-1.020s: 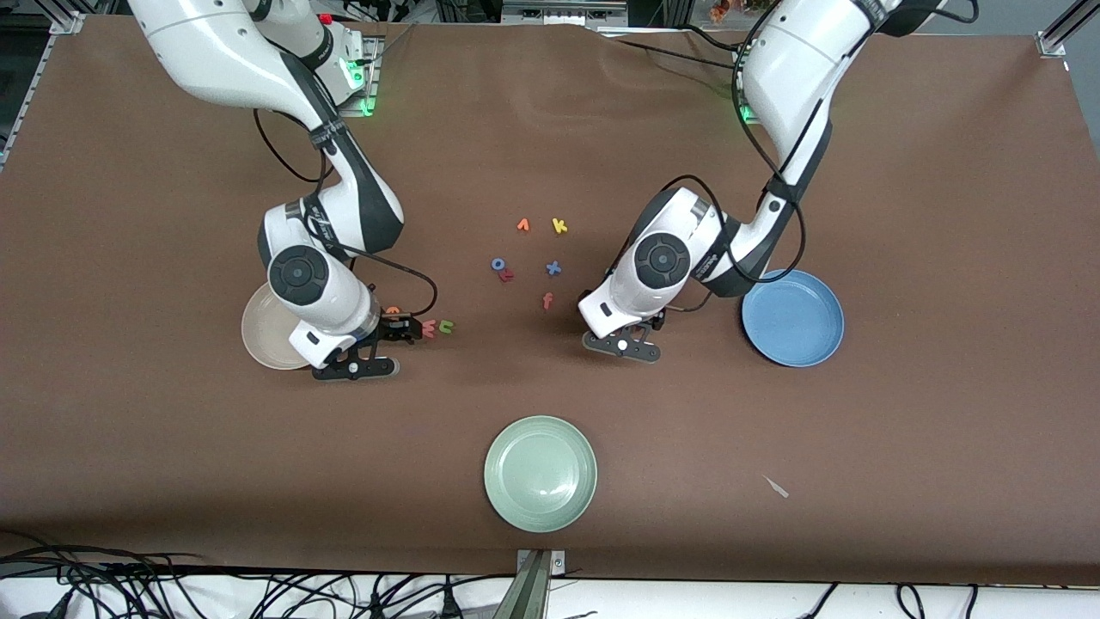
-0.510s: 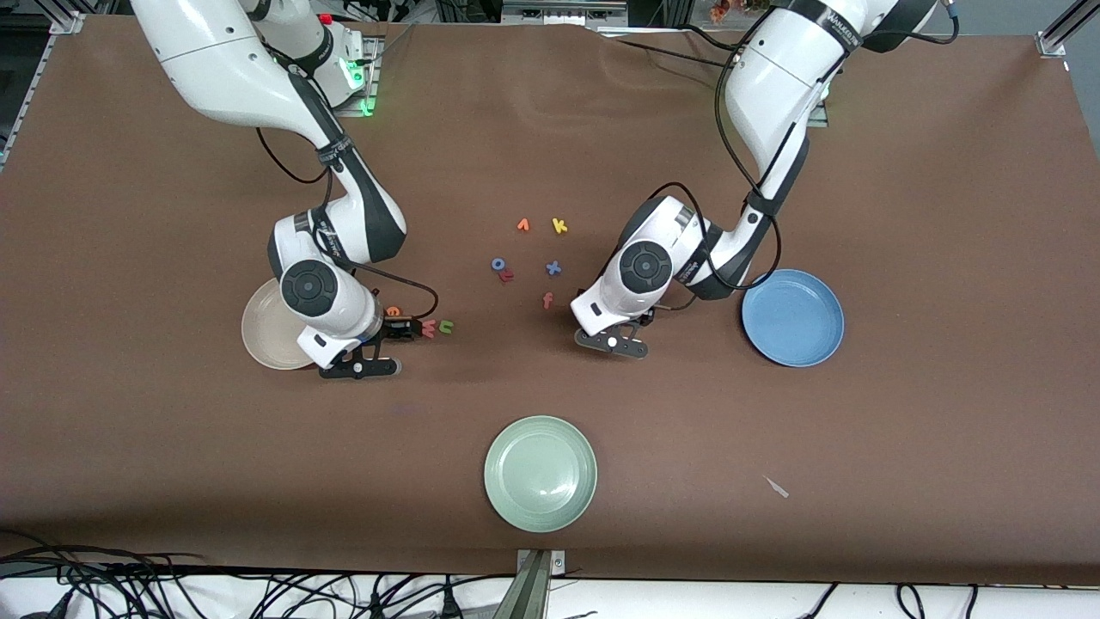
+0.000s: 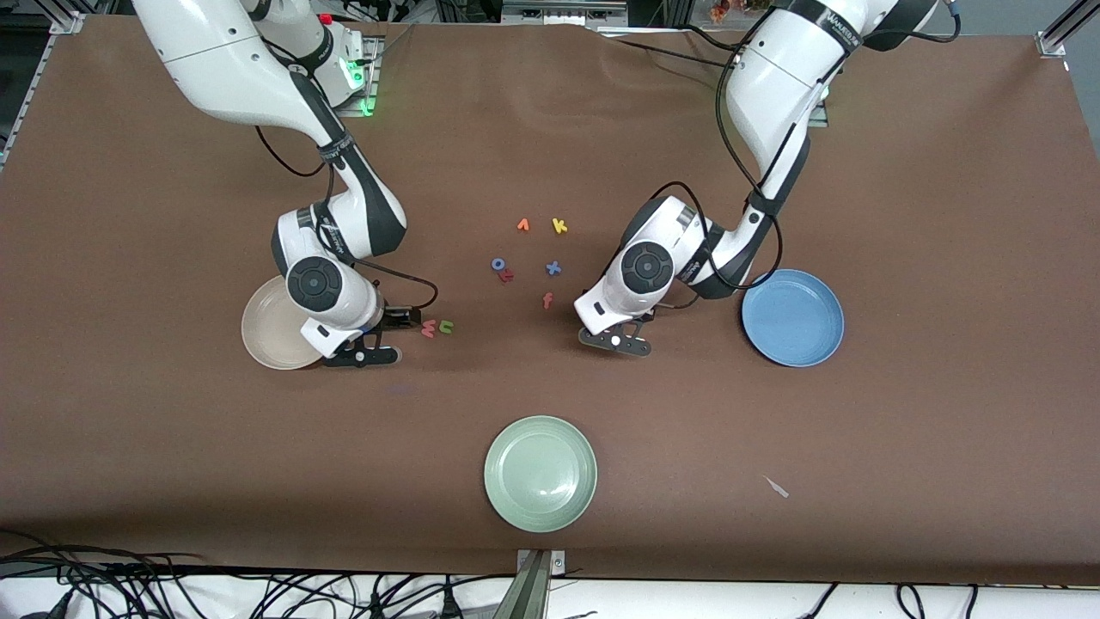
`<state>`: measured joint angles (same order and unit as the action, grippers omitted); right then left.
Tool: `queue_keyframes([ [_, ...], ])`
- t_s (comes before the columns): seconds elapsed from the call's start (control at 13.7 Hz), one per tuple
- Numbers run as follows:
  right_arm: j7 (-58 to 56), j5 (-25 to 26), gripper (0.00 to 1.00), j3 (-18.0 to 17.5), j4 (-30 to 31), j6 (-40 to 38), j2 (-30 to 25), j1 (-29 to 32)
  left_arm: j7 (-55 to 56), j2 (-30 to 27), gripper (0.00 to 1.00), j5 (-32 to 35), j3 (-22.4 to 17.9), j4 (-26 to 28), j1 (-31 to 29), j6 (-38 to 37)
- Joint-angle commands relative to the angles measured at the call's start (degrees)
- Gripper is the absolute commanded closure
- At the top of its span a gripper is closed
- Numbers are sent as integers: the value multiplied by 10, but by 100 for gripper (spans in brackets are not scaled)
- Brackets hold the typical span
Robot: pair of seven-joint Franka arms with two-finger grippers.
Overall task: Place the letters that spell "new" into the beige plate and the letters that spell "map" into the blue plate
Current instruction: 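Carry the yellow letter to the blue plate while the right gripper grasps e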
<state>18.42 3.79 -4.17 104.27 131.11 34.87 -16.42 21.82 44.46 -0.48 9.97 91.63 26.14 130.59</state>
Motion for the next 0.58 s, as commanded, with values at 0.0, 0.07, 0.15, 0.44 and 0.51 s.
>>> queue_keyframes([
  [0.0, 12, 8, 1, -1, 46, 34, -23, 2, 5, -11, 88, 41, -4, 8, 5, -9],
  [0.07, 12, 8, 5, -2, 54, 47, -24, 2, 4, -22, 88, 48, -5, 8, 1, -23],
  [0.15, 11, 8, 8, -1, 58, 49, -24, 2, 2, -35, 88, 49, -5, 3, -2, -58],
  [0.44, 12, 8, 24, -3, 63, 47, -32, 2, -47, -91, 87, 66, -5, -1, -57, -177],
  [0.51, 12, 8, 27, -3, 66, 45, -35, 2, -67, -102, 87, 67, -6, -1, -70, -207],
])
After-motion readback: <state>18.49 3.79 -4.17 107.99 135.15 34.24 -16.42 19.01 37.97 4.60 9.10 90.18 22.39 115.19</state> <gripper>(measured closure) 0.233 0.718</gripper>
